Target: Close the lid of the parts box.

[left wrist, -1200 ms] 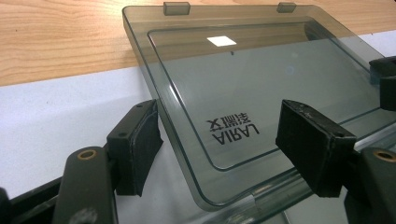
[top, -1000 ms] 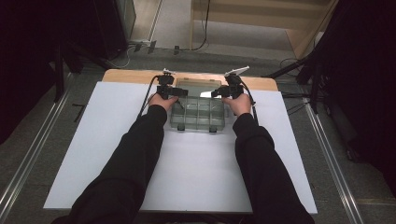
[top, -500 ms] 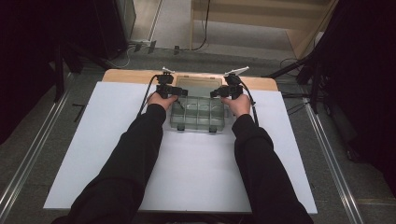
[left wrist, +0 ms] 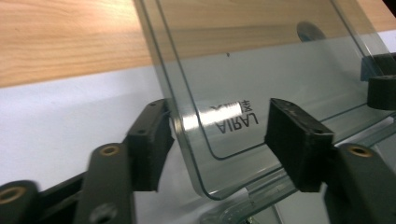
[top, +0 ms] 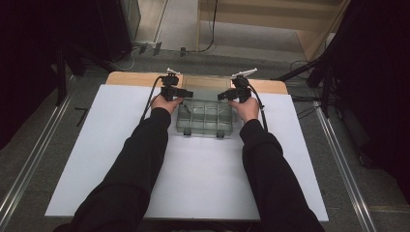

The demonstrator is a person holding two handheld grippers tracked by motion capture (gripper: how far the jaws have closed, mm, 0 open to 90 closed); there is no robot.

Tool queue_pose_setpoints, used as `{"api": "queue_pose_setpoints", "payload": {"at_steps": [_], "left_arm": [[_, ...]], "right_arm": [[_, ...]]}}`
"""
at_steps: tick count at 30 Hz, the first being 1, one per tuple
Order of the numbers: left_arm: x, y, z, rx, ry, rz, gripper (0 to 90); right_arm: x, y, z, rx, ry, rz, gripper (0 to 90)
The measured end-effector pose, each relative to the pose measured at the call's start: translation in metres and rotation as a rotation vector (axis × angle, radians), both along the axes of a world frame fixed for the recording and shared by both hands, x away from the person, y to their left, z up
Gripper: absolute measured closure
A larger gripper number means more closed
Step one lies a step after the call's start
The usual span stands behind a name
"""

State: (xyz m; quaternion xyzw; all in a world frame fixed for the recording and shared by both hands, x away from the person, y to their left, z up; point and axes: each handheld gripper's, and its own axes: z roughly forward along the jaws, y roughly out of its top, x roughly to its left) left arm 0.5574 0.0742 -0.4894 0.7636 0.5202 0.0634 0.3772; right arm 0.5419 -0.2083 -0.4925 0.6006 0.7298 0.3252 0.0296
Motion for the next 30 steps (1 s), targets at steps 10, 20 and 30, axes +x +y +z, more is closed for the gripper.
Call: {"api": "queue_pose_setpoints", "payload": {"at_steps": [10, 20, 30], "left_arm": [[-0.003, 0.006, 0.005, -0.013, -0.04, -0.001, 53.3], [-0.006, 0.012, 0.017, -0.047, -0.041, -0.018, 51.9], [-0.013, 0.017, 0.025, -0.063, -0.074, -0.052, 55.3]], "right_arm": [[-0.002, -0.004, 0.009, 0.017, -0.066, 0.003, 41.2], [-0.007, -0.008, 0.021, 0.038, -0.106, 0.021, 44.2], [-0.014, -0.014, 0.036, 0.069, -0.154, 0.03, 45.1]]}}
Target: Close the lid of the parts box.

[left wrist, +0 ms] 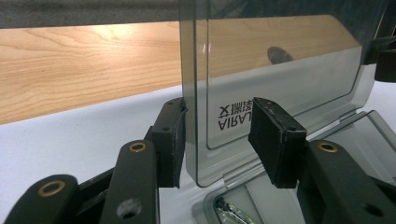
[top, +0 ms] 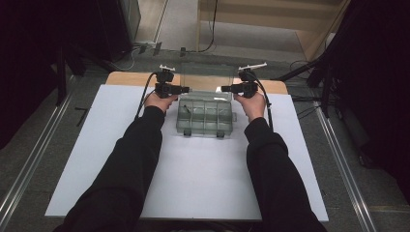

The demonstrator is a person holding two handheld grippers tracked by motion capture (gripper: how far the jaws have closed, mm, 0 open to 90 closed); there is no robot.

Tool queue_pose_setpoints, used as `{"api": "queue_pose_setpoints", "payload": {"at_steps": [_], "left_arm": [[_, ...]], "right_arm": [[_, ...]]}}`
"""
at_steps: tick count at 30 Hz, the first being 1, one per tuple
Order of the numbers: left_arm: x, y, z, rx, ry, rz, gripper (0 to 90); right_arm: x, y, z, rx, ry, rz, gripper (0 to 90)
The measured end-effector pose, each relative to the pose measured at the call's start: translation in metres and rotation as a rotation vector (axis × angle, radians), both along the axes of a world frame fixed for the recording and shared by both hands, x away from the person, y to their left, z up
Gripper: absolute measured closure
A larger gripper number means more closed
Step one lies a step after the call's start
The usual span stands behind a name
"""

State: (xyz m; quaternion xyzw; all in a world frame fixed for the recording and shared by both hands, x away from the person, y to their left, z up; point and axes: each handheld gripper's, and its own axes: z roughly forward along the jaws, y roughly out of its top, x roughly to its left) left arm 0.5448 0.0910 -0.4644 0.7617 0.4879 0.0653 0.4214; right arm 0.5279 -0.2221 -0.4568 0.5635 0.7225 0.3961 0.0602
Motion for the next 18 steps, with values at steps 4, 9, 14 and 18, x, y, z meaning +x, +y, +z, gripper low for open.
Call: {"api": "queue_pose_setpoints", "payload": {"at_steps": [4, 9, 14, 18], "left_arm": [[-0.003, 0.002, 0.004, 0.01, -0.006, -0.011, 55.1], [-0.006, 0.004, 0.006, -0.001, -0.009, -0.021, 54.3], [-0.009, 0.004, 0.009, -0.001, -0.019, -0.038, 54.3], [-0.012, 0.005, 0.009, 0.004, -0.029, -0.051, 54.2]], "right_arm": [[-0.004, 0.0, 0.005, -0.01, -0.013, 0.016, 46.5], [-0.01, 0.0, 0.007, 0.004, -0.036, 0.023, 46.9], [-0.017, -0.002, 0.008, 0.008, -0.061, 0.039, 48.2], [-0.021, -0.003, 0.011, 0.007, -0.073, 0.052, 48.2]]}}
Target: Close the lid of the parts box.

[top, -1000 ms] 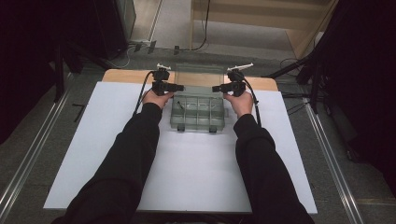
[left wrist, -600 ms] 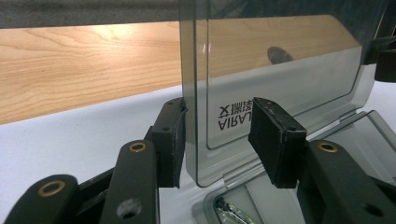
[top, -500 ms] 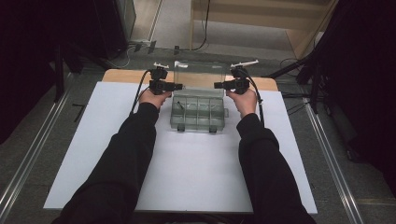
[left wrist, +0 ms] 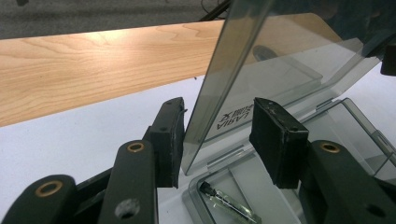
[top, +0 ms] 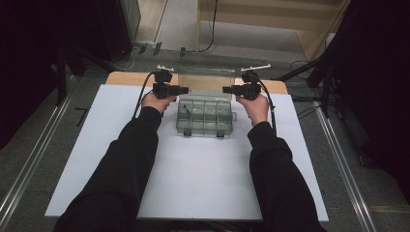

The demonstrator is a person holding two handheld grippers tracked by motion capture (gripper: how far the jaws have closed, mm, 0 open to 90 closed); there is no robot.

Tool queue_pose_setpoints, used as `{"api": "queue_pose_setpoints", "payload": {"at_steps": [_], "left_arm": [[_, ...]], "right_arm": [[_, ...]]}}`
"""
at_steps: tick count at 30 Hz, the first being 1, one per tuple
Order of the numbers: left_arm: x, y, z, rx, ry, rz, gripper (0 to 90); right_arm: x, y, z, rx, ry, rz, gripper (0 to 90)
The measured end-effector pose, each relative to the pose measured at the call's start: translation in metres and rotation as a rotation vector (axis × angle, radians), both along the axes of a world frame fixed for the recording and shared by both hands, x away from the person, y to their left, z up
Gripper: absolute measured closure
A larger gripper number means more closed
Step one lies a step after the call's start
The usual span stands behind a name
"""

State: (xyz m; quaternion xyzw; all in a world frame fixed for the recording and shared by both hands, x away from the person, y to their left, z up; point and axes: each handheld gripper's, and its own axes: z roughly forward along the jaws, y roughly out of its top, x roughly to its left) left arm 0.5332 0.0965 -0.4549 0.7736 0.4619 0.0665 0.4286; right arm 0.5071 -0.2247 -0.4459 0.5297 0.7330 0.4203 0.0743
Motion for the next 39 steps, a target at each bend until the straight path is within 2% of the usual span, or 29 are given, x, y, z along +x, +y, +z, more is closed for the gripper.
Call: {"api": "queue_pose_setpoints", "payload": {"at_steps": [5, 8, 14, 17, 21, 23, 29, 31, 36, 39], "left_arm": [[-0.002, 0.002, 0.0, -0.008, -0.006, -0.015, 54.2], [-0.002, 0.002, 0.001, -0.017, 0.0, -0.019, 52.6], [-0.004, 0.002, 0.001, 0.006, -0.018, -0.024, 44.7], [-0.004, 0.004, 0.001, -0.001, 0.006, -0.017, 39.8], [-0.008, 0.011, 0.002, 0.007, 0.032, -0.012, 39.0], [-0.01, 0.014, 0.004, 0.019, 0.035, -0.019, 36.7], [-0.017, 0.021, 0.01, 0.016, 0.038, -0.039, 36.6], [-0.019, 0.024, 0.011, 0.013, 0.035, -0.058, 33.9], [-0.022, 0.031, 0.013, 0.011, 0.048, -0.067, 35.8], [-0.023, 0.036, 0.016, -0.014, 0.104, -0.047, 50.9]], "right_arm": [[-0.002, 0.001, 0.007, -0.012, -0.021, 0.027, 48.0], [-0.004, 0.0, 0.007, -0.005, -0.016, 0.03, 48.5], [-0.01, -0.002, 0.005, 0.019, -0.026, 0.029, 49.1], [-0.012, -0.002, 0.004, 0.021, -0.029, 0.029, 49.4], [-0.014, -0.002, 0.005, 0.013, -0.034, 0.036, 49.3], [-0.014, -0.002, 0.005, 0.007, -0.036, 0.036, 49.2], [-0.019, -0.001, 0.002, 0.01, -0.052, 0.028, 48.6], [-0.02, -0.001, 0.002, 0.01, -0.055, 0.027, 48.6], [-0.022, 0.0, 0.002, 0.007, -0.063, 0.023, 48.3], [-0.023, 0.0, 0.001, 0.006, -0.065, 0.019, 47.9]]}}
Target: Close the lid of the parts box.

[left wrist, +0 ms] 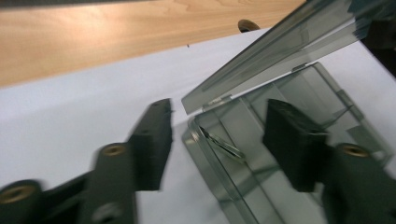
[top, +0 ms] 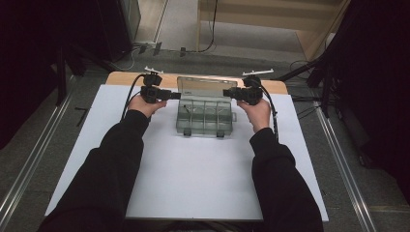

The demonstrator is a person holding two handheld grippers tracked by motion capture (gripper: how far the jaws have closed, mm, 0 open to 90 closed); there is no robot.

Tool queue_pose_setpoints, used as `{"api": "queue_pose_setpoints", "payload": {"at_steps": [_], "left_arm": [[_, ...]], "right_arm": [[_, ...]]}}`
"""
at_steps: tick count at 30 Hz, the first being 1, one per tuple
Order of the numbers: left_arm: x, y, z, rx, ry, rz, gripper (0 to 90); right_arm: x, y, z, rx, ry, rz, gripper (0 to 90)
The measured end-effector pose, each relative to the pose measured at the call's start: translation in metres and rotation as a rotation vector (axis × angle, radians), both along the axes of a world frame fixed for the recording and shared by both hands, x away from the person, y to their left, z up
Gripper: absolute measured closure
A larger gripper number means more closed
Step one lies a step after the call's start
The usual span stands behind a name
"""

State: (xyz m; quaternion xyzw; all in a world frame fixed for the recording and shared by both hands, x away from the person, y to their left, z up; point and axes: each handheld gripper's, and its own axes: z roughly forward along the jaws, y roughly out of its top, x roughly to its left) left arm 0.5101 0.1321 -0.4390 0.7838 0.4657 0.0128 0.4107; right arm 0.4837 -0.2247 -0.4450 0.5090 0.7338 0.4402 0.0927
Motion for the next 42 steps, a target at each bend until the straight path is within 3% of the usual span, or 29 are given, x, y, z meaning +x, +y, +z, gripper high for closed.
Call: {"api": "queue_pose_setpoints", "payload": {"at_steps": [2, 5, 8, 12, 14, 22, 33, 38, 42], "left_arm": [[-0.001, 0.002, 0.0, 0.021, -0.006, -0.006, 61.1], [0.001, 0.005, 0.002, 0.003, 0.008, -0.009, 80.3], [0.003, 0.006, 0.006, 0.005, -0.005, -0.006, 90.0], [0.006, 0.005, 0.016, 0.006, -0.065, -0.011, 90.0], [0.009, 0.004, 0.022, -0.023, -0.069, -0.012, 89.4], [0.015, -0.009, 0.036, 0.006, -0.109, -0.033, 89.2], [0.016, -0.019, 0.035, 0.011, -0.121, -0.062, 89.1], [0.018, -0.021, 0.032, 0.003, -0.121, -0.061, 89.1], [0.019, -0.023, 0.031, 0.005, -0.115, -0.074, 89.1]], "right_arm": [[-0.001, 0.0, 0.0, -0.001, -0.001, 0.002, 47.9], [-0.001, 0.0, 0.0, -0.001, -0.003, 0.006, 47.8], [-0.002, 0.0, 0.0, -0.002, -0.006, 0.005, 47.5], [-0.003, 0.0, -0.001, 0.0, -0.007, 0.008, 47.3], [-0.004, -0.001, -0.001, 0.003, -0.007, 0.008, 47.3], [-0.006, -0.001, -0.003, 0.008, -0.021, 0.005, 46.9], [-0.011, -0.001, -0.002, 0.01, -0.02, 0.011, 38.7], [-0.017, -0.006, 0.0, 0.014, -0.001, 0.008, 35.3], [-0.021, -0.011, 0.0, 0.019, 0.031, 0.026, 37.7]]}}
